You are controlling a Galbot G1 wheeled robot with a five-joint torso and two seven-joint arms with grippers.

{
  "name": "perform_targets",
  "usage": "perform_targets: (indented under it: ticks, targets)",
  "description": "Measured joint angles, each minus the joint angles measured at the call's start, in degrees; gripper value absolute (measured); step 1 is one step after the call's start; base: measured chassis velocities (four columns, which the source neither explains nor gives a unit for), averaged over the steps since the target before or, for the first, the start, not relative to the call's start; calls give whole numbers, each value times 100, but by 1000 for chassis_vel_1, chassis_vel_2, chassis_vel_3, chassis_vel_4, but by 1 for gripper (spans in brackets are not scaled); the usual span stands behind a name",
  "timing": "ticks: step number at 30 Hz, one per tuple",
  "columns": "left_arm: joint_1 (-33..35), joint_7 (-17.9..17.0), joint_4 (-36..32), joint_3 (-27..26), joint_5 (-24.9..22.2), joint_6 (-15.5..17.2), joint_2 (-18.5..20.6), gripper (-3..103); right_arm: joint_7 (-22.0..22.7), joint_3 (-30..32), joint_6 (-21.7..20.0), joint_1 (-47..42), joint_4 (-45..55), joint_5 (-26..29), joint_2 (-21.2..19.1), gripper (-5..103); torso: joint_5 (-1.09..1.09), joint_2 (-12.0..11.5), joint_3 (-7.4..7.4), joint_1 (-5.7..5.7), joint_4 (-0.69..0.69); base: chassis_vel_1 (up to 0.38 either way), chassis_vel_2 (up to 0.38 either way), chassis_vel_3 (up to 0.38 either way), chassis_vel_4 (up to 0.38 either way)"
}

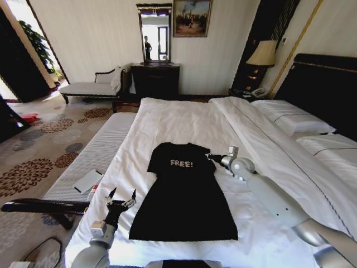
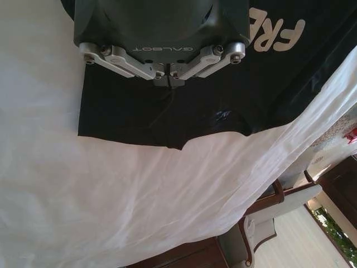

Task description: Fold the clothes on the bed.

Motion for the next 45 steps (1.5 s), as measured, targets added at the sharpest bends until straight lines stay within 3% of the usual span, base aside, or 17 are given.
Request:
perform_targets:
  ticks: [15,17,20,26,28,32,33,34,35,38,41,45]
  targets:
    - [8,1,18,-33,-30,-4,-15,100,-38,-396,55,117,-229,-230,325,-3,0,0,0,0,1,0,0,0,0]
    - [-13,1,30,-21,-35,-4,-21,100,-126,-429,104,87,-257,-311,315,8,0,0,0,0,0,0,0,0,0]
    - [-17,0,37,-18,-35,-4,-21,100,-178,-443,140,52,-265,-367,313,13,1,0,0,0,0,0,0,0,0]
    - [-15,-1,43,-34,-35,-4,-16,100,-270,-510,279,12,-240,-459,327,40,1,0,0,0,1,0,0,0,0]
    - [-16,-3,43,-34,-35,-3,-16,100,-277,-517,294,13,-236,-459,329,40,1,0,0,0,1,0,0,0,0]
    - [-25,-11,45,-29,-20,7,-25,100,-222,-428,366,0,-163,-416,322,61,2,0,0,0,3,0,0,0,0]
    - [-25,-11,45,-29,-20,7,-25,100,-222,-428,366,0,-163,-416,322,61,2,0,0,0,3,0,0,0,0]
    - [-50,-12,58,-16,-18,23,-27,100,-198,-297,400,-55,-94,-379,289,61,1,0,0,0,4,0,0,0,0]
    - [-81,-13,67,-8,-22,34,-25,100,-193,-183,425,-112,-35,-350,250,72,1,0,0,0,3,0,0,0,0]
    - [-210,-23,85,26,-74,79,-4,100,-201,129,514,-282,146,-266,137,78,1,0,0,0,1,0,0,0,0]
    - [-448,-50,103,87,-220,192,47,100,-226,662,601,-686,483,-127,-59,94,0,0,0,0,2,0,0,0,0]
    - [-746,-125,173,149,-451,371,135,100,-256,1351,613,-1433,866,-102,-295,99,2,0,0,0,-1,0,0,0,0]
